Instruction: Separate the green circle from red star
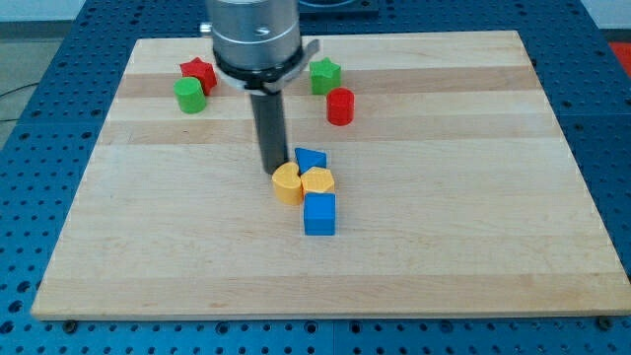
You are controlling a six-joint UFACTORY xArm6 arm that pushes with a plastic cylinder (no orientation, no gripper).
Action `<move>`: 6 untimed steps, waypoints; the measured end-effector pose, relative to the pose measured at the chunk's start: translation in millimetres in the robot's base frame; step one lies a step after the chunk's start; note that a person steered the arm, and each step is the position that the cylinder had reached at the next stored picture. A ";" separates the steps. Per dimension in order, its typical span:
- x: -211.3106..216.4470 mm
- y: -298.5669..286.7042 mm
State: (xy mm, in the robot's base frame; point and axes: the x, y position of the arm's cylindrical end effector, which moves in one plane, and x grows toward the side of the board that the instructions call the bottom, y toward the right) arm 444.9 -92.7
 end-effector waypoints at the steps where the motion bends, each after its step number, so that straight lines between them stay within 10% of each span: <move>1: -0.1 -86.0; 3: -122.1 -163.0; 6: -91.0 -17.0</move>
